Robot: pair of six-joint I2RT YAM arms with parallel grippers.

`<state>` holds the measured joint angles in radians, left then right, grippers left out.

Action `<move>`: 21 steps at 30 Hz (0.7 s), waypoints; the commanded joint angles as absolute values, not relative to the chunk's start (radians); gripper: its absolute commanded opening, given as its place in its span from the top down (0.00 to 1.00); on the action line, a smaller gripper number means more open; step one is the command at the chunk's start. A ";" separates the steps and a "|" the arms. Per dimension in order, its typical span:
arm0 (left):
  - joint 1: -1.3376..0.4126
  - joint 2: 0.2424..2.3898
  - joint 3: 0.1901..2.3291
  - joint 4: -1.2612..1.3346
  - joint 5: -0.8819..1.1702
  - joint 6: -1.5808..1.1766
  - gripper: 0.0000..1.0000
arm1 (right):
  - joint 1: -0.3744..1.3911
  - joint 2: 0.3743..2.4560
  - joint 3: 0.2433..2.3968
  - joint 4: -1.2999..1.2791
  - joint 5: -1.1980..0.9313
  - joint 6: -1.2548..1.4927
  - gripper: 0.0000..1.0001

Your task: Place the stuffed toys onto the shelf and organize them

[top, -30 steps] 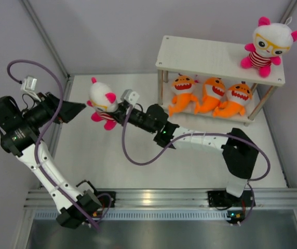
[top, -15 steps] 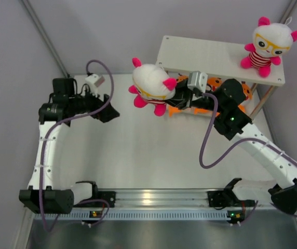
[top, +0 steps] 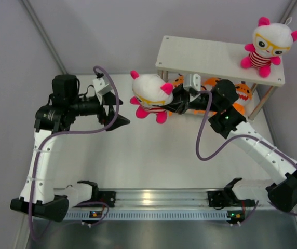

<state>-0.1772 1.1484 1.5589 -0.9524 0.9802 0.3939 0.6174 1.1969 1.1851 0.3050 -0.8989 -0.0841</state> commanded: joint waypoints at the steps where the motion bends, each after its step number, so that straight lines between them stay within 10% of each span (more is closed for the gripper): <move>1: -0.202 1.160 1.591 -0.940 1.046 0.403 0.02 | 0.684 1.271 1.247 0.440 -0.907 -0.040 1.00; 11: -0.215 1.157 1.582 -0.939 1.057 0.403 0.12 | 0.769 1.414 1.344 0.596 -0.937 0.072 1.00; 17: -0.215 1.169 1.572 -0.940 1.138 0.400 0.43 | 0.795 1.446 1.367 0.609 -0.960 0.094 1.00; 21: -0.215 1.161 1.595 -0.940 1.143 0.384 0.87 | 0.802 1.445 1.367 0.612 -0.959 0.092 1.00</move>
<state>-0.2104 1.1629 1.5604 -0.9577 1.0889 0.3832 0.7780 1.4448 1.3167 0.5373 -0.9257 0.0757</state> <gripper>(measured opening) 0.232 0.121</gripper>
